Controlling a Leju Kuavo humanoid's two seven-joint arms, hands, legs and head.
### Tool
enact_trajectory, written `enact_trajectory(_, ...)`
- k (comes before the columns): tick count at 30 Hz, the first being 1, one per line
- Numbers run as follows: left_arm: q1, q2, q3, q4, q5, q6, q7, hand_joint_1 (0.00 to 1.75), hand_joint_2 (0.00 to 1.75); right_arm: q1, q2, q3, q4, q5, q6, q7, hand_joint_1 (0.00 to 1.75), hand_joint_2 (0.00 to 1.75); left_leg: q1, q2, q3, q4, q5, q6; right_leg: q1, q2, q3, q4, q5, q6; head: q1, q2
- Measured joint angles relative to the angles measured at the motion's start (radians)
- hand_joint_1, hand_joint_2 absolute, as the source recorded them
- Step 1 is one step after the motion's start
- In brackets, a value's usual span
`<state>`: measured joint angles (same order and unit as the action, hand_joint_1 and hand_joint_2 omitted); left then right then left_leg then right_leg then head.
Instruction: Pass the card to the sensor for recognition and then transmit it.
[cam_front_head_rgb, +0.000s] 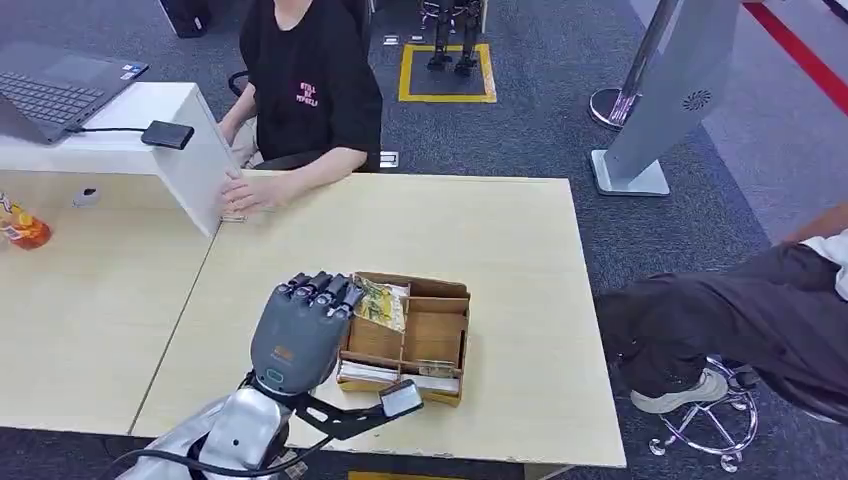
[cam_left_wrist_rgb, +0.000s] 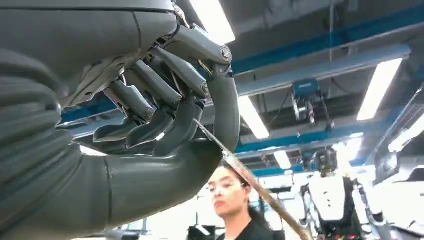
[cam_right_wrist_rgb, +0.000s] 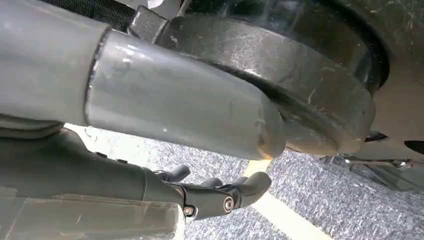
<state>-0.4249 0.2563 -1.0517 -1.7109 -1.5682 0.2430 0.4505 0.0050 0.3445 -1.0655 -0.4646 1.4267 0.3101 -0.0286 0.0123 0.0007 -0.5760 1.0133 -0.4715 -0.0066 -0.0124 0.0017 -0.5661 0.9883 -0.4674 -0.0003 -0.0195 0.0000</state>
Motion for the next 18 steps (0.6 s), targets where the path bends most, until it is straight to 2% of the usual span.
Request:
enact_trajectory(4,0.002,-0.024,0.017,-0.011,0.0,0.001,-0.056,1.75,1.75,-0.006,-0.007,0.0,0.019,0.006,-0.007,-0.002,0.0,0.0,0.0,0.0,0.0,0.0,0.0,0.0,0.0,0.0,0.0,0.0,0.0,0.0,0.0,0.0)
enact_trajectory(6,0.013,-0.044,0.048,-0.011,0.0,0.002,-0.102,1.75,1.75,-0.008,-0.011,0.0,0.031,0.011,-0.016,-0.006,0.0,0.0,0.0,0.0,0.0,0.0,0.0,0.0,0.0,0.0,0.0,0.0,0.0,0.0,0.0,0.0)
enact_trajectory(10,0.056,-0.115,0.171,-0.011,0.001,-0.01,-0.225,1.75,1.75,-0.015,-0.021,0.0,0.055,0.019,-0.027,-0.007,0.0,0.0,0.0,0.0,0.0,0.0,0.0,0.0,0.0,0.0,0.0,0.0,0.0,0.0,0.0,0.0)
enact_trajectory(12,0.068,-0.152,0.246,-0.01,0.001,-0.015,-0.267,1.75,1.75,-0.017,-0.026,0.0,0.064,0.02,-0.031,-0.007,0.0,0.0,0.0,0.0,0.0,0.0,0.0,0.0,0.0,0.0,0.0,0.0,0.0,0.0,0.0,0.0)
enact_trajectory(16,0.084,-0.193,0.322,-0.01,0.001,-0.017,-0.281,1.75,1.75,-0.02,-0.032,0.0,0.078,0.024,-0.034,-0.008,0.0,0.0,0.0,0.0,0.0,0.0,0.0,0.0,0.0,0.0,0.0,0.0,0.0,0.0,0.0,0.0)
enact_trajectory(18,0.09,-0.206,0.343,-0.008,0.001,-0.03,-0.267,1.75,1.75,-0.022,-0.035,0.0,0.084,0.026,-0.036,-0.009,0.0,0.0,0.0,0.0,0.0,0.0,0.0,0.0,0.0,0.0,0.0,0.0,0.0,0.0,0.0,0.0)
